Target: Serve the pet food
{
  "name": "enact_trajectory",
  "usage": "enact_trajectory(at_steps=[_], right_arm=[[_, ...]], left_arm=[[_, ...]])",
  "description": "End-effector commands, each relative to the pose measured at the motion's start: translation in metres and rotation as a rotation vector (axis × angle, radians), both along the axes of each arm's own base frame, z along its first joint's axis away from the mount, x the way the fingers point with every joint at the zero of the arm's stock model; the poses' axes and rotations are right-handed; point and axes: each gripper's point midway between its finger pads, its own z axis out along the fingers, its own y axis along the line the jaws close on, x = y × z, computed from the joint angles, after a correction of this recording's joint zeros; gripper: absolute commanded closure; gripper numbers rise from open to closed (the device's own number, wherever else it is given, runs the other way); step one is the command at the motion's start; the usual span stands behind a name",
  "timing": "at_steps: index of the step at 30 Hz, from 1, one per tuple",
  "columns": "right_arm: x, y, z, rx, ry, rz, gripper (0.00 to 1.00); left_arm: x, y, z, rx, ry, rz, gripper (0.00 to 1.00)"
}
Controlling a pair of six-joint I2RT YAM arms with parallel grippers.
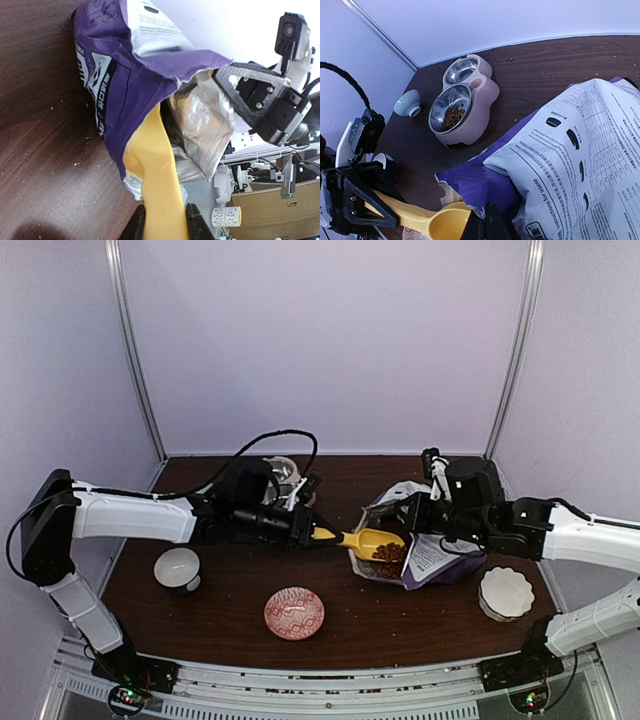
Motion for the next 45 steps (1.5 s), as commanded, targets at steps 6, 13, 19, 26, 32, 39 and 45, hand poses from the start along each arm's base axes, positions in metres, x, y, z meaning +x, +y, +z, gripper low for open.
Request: enact_trajectory(at_steps=[6,13,19,26,32,39,45], right_arm=[[0.004,-0.006,0.039,0.091,-0.075,-0.040,1.00],[0.003,-0.007,0.044,0.104,-0.082,-0.043,1.00],[0.003,-0.008,0.050,0.116,-0.089,-0.045,1.00],[0.003,-0.009,0.051,0.123,-0.087,-0.054,1.00],[0.002,-0.010,0.051,0.125,-0.084,-0.058,1.00],[0.003,-0.010,0.050,0.120,-0.080,-0.062,1.00],[0.004,-0.010,0.051,0.113,-0.080,-0.064,1.00]], left_arm=[[0.016,0.010,0.039,-0.182,-0.004,0.093,1.00],[0.018,0.021,0.046,-0.232,-0.011,0.113,1.00],[0.014,0.033,0.061,-0.311,-0.041,0.097,1.00],[0.004,0.044,0.068,-0.362,-0.055,0.068,1.00],[0.000,0.059,0.064,-0.408,-0.017,0.057,1.00],[-0.007,0.063,0.076,-0.464,-0.006,0.026,1.00],[-0.006,0.066,0.079,-0.424,-0.040,0.046,1.00]])
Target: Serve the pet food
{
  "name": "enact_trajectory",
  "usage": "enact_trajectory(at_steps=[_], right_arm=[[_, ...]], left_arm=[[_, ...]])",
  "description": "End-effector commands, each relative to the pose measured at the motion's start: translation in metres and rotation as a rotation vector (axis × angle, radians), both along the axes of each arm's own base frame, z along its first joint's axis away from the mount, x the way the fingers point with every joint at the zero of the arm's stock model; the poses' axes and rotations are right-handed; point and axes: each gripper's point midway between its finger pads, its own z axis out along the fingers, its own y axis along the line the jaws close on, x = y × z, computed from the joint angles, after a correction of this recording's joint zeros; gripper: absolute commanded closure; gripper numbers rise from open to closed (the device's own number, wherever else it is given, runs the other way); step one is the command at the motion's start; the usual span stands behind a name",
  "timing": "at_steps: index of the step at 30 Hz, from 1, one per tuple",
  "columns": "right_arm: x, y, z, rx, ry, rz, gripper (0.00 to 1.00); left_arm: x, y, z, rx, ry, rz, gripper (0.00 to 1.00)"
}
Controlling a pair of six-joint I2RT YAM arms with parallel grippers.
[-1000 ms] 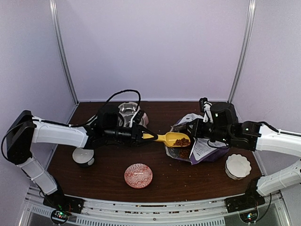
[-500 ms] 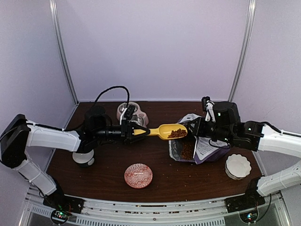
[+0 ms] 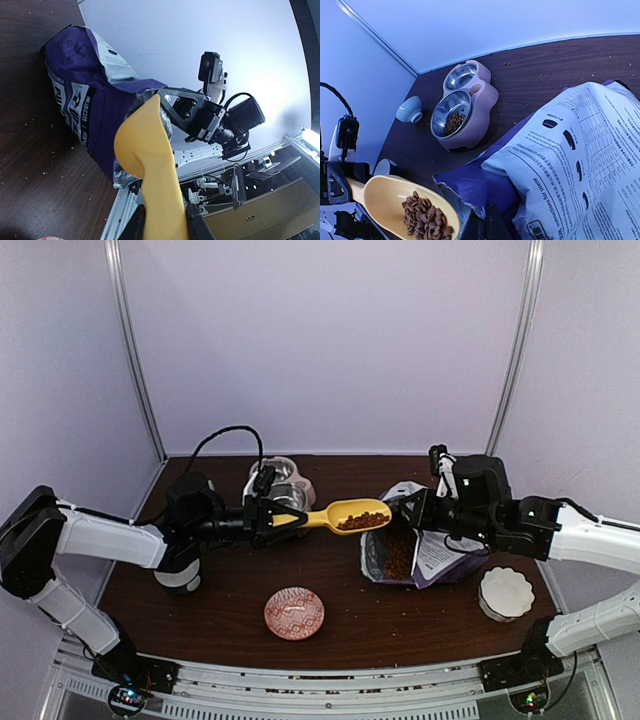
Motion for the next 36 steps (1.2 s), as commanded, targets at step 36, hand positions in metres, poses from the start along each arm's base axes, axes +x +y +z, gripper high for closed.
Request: enact_trajectory(at_steps=[36], right_arm=[[0.007,0.000,0.039,0.076,-0.077,-0.034,1.00]], left_arm=[[0.135,0.173,-0.018,0.521,-0.089,0.443,1.00]])
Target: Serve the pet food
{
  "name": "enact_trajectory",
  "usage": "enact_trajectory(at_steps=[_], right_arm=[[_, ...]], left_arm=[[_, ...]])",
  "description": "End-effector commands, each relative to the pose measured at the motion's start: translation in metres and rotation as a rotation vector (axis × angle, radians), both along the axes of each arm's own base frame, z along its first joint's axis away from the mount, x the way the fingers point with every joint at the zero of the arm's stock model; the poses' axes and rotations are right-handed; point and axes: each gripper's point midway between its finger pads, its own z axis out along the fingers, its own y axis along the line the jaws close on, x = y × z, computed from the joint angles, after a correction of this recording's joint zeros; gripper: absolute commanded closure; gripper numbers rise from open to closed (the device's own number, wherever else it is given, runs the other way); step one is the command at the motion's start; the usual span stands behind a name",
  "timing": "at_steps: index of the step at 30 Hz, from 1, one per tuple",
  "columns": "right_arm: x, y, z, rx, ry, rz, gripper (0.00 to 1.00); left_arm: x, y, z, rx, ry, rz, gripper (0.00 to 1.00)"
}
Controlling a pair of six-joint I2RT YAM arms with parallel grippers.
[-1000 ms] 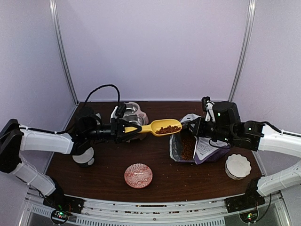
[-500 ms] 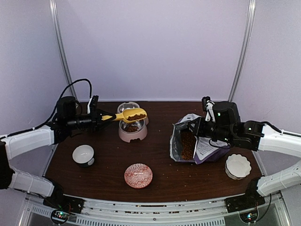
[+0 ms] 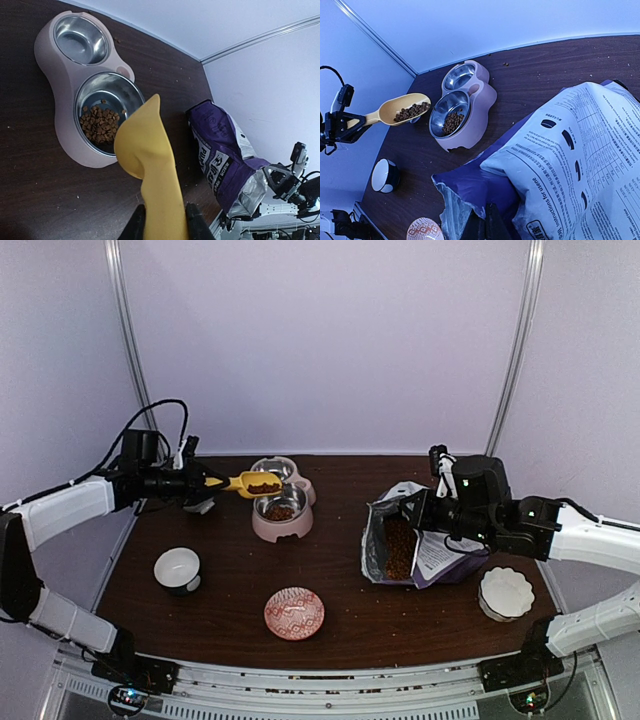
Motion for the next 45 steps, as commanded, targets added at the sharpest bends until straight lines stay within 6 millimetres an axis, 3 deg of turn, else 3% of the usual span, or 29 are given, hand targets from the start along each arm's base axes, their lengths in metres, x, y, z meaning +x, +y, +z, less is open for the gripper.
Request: enact_trajectory(at_steps=[1,9,22,39,42,45], right_arm=[[0.006,0.002,0.040,0.080,-0.078,-0.022,1.00],[0.006,0.000,0.037,0.068,-0.074,-0.030,1.00],[0.009,0.003,0.037,0.057,-0.073,-0.026,1.00],[0.008,0.010,0.032,0.029,-0.069,0.006,1.00],[0.008,0.016,0.033,0.008,-0.080,0.017,1.00],[0.009,0.025,0.035,-0.012,-0.089,0.024,1.00]], left_arm=[[0.014,0.003,0.001,0.076,-0.054,-0.027,1.00],[0.033,0.009,-0.004,0.184,-0.081,-0.020,1.00],[0.039,0.013,-0.003,0.346,-0.140,-0.056,1.00],[0.022,-0.008,0.015,0.704,-0.350,-0.106,1.00],[0.011,-0.012,0.028,0.727,-0.432,-0.110,1.00],[-0.012,-0.034,0.048,0.633,-0.520,-0.169,1.00]])
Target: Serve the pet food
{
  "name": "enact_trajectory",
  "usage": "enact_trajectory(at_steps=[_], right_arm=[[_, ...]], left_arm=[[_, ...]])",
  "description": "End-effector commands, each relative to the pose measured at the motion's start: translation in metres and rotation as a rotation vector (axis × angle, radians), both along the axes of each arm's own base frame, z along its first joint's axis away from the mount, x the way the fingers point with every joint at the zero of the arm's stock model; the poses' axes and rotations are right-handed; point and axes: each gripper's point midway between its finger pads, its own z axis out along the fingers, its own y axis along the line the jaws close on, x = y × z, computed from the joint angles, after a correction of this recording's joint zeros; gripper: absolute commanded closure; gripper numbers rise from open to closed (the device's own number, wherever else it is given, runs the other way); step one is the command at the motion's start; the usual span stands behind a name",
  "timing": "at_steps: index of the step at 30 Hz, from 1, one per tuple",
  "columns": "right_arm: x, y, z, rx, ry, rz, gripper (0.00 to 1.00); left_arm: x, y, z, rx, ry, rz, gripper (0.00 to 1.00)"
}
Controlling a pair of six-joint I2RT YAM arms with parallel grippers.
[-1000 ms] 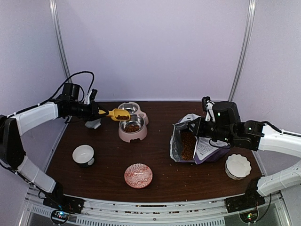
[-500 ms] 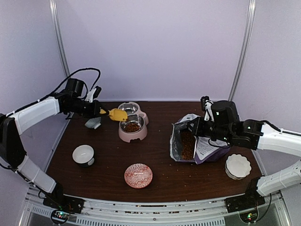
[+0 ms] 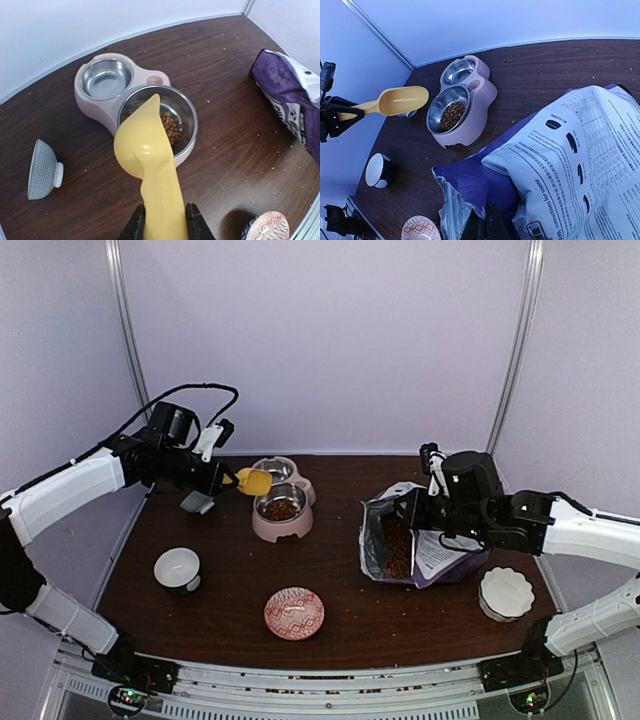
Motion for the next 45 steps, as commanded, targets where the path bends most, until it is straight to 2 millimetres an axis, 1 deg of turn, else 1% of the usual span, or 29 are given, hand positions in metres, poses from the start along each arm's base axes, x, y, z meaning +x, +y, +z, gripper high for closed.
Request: enact_trajectory(at_steps=[1,4,6,8,11,12,13,15,17,20,24,26,27,30,33,35,38,39,40,45], right_arm=[[0.008,0.017,0.036,0.033,-0.092,0.002,1.00],[0.010,0.032,0.036,0.007,-0.101,0.016,1.00],[0.011,0.046,0.037,0.003,-0.108,0.030,1.00],[0.013,0.061,0.035,0.005,-0.111,0.045,1.00],[0.015,0.085,0.034,0.020,-0.110,0.078,1.00],[0.015,0.093,0.032,0.018,-0.109,0.090,1.00],[0.015,0.102,0.035,0.023,-0.113,0.101,1.00],[0.016,0.114,0.031,0.012,-0.113,0.116,1.00],[0.017,0.125,0.028,0.002,-0.116,0.126,1.00],[0.017,0.139,0.025,-0.002,-0.113,0.144,1.00],[0.016,0.151,0.020,-0.017,-0.114,0.155,1.00],[0.017,0.153,0.015,-0.028,-0.109,0.153,1.00],[0.017,0.154,0.014,-0.032,-0.107,0.151,1.00],[0.018,0.153,0.011,-0.043,-0.108,0.145,1.00],[0.020,0.153,0.010,-0.054,-0.113,0.138,1.00],[0.021,0.152,0.010,-0.060,-0.115,0.132,1.00],[0.022,0.152,0.009,-0.069,-0.117,0.129,1.00],[0.023,0.153,0.008,-0.071,-0.117,0.128,1.00],[0.023,0.153,0.007,-0.073,-0.116,0.126,1.00],[0.024,0.156,0.008,-0.073,-0.117,0.130,1.00]], left_arm=[[-0.026,-0.020,0.052,-0.086,-0.175,-0.102,1.00],[-0.057,-0.040,0.070,-0.232,-0.152,-0.175,1.00],[-0.076,-0.050,0.069,-0.315,-0.107,-0.207,1.00],[-0.093,-0.059,0.060,-0.362,-0.052,-0.227,1.00],[-0.115,-0.068,0.040,-0.391,0.045,-0.248,1.00],[-0.120,-0.069,0.033,-0.395,0.073,-0.248,1.00],[-0.125,-0.069,0.029,-0.403,0.094,-0.247,1.00],[-0.131,-0.069,0.025,-0.442,0.123,-0.241,1.00],[-0.136,-0.074,0.026,-0.504,0.152,-0.248,1.00],[-0.139,-0.081,0.018,-0.555,0.191,-0.257,1.00],[-0.131,-0.086,-0.005,-0.559,0.261,-0.195,1.00],[-0.130,-0.085,-0.007,-0.558,0.262,-0.173,1.00],[-0.128,-0.081,-0.007,-0.544,0.252,-0.146,1.00],[-0.120,-0.056,-0.007,-0.435,0.190,-0.041,1.00],[-0.122,-0.037,0.010,-0.387,0.125,0.000,1.00],[-0.127,-0.032,0.026,-0.403,0.097,-0.014,1.00],[-0.141,-0.041,0.048,-0.462,0.085,-0.109,1.00],[-0.144,-0.044,0.048,-0.472,0.102,-0.127,1.00],[-0.146,-0.047,0.046,-0.479,0.125,-0.140,1.00],[-0.150,-0.061,0.018,-0.483,0.242,-0.164,1.00]])
